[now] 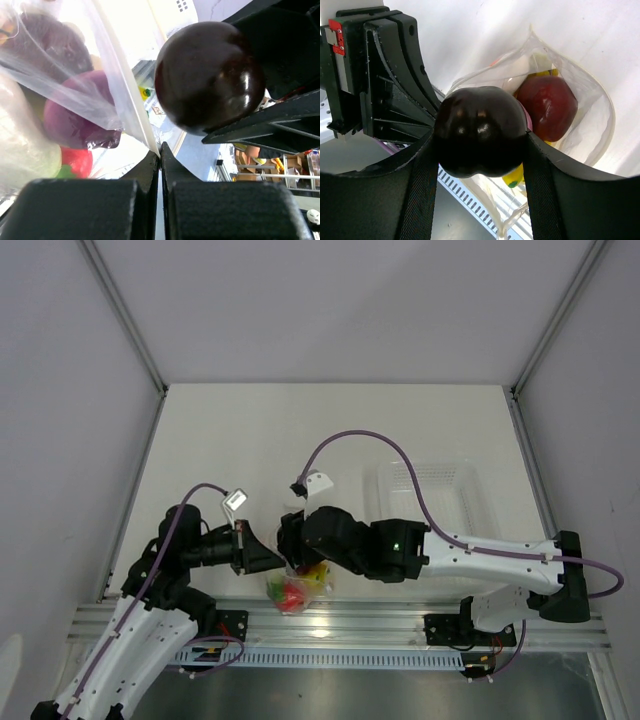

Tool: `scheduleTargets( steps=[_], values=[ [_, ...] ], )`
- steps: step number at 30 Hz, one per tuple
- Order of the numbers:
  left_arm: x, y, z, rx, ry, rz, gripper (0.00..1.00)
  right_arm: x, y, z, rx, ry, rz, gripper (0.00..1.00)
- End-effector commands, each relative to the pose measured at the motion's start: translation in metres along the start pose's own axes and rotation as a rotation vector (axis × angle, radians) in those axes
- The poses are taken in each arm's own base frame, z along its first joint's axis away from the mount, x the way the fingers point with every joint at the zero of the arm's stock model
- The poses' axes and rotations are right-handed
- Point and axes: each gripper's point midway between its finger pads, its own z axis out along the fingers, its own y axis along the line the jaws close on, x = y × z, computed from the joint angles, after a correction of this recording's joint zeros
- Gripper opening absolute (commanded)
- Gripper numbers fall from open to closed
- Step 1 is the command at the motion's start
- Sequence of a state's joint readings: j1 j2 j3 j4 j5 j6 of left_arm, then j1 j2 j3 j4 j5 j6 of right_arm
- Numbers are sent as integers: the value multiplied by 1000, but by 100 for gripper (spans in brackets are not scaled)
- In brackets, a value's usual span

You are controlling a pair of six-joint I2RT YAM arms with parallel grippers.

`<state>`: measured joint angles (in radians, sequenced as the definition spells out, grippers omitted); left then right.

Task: Place the food in the zip-top bag and seal the zipper
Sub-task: Place the fake fruit in the zipper food storage bag.

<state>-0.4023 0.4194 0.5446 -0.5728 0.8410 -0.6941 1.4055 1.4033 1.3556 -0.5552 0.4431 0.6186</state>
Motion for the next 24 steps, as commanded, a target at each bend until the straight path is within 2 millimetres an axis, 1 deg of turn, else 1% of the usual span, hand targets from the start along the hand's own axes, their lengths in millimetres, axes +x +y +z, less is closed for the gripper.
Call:
scheduleTargets(
  steps=[1,7,8,10,13,14,16,18,22,24],
  values=[
    [-9,-13,-5,19,-11,49,1,-5,-11,-7,59,-34,20,13],
    [-14,-23,-7,31,-23,59,1,4,-16,-9,78,-21,17,15],
    [-14,-23,-8,31,-23,59,1,9,-20,-7,90,-14,13,16],
    [-15,-26,-9,34,-25,62,1,10,-26,-6,114,-16,6,17],
    [-15,-27,-9,35,-22,63,0,10,-33,1,140,-12,-2,19],
    [-15,-27,-9,36,-20,62,1,8,-38,5,156,-13,-2,19],
    [-15,-28,-10,38,-18,62,1,5,-40,11,160,-17,4,19],
    [-14,-27,-10,37,-17,60,1,2,-47,18,172,-18,2,22],
    [-14,-29,-11,37,-19,63,1,-2,-41,34,128,0,2,25],
    [-14,-29,-11,36,-18,62,1,-3,-42,43,131,10,-9,30]
  ],
)
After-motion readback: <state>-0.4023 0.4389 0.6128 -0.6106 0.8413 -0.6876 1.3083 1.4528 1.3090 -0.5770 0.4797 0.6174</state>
